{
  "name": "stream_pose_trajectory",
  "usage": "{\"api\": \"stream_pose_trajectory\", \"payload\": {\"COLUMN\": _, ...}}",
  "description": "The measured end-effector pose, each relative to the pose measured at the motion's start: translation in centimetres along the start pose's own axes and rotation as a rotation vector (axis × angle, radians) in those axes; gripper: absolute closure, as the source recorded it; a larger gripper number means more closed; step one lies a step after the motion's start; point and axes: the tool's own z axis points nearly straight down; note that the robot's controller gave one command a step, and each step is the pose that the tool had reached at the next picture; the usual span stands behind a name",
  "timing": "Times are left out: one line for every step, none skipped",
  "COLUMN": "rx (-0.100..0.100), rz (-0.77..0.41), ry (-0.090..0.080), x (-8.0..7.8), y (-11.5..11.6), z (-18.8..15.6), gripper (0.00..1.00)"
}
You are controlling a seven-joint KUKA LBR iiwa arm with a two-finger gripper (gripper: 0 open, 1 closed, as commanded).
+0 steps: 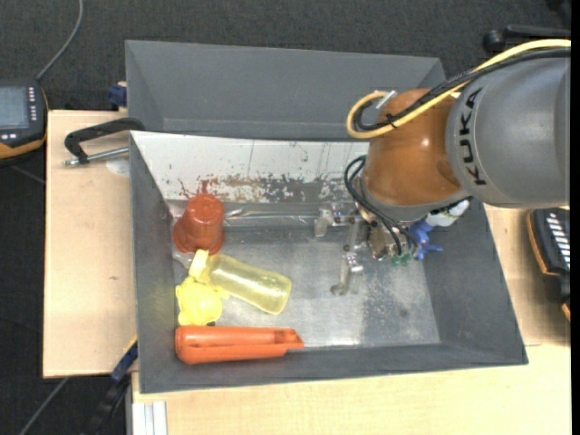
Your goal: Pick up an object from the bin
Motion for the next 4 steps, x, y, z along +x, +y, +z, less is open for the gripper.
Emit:
{"api": "stream_pose_trajectory", "payload": {"rx": -0.002, "rz": -0.017, "ry": -0.003, "x": -1.8, "y": 1.4, "z": 2.1, "gripper": 0.0}}
{"api": "stream_pose_trajectory", "payload": {"rx": -0.001, "rz": -0.043, "ry": -0.002, "x": -2.1, "y": 6.6, "z": 4.1, "gripper": 0.0}}
{"api": "stream_pose_trajectory", "payload": {"rx": -0.002, "rz": -0.059, "ry": -0.006, "x": -4.5, "y": 8.6, "z": 4.6, "gripper": 0.0}}
{"api": "stream_pose_trajectory", "payload": {"rx": -0.002, "rz": -0.121, "ry": -0.005, "x": 1.0, "y": 8.9, "z": 4.7, "gripper": 0.0}}
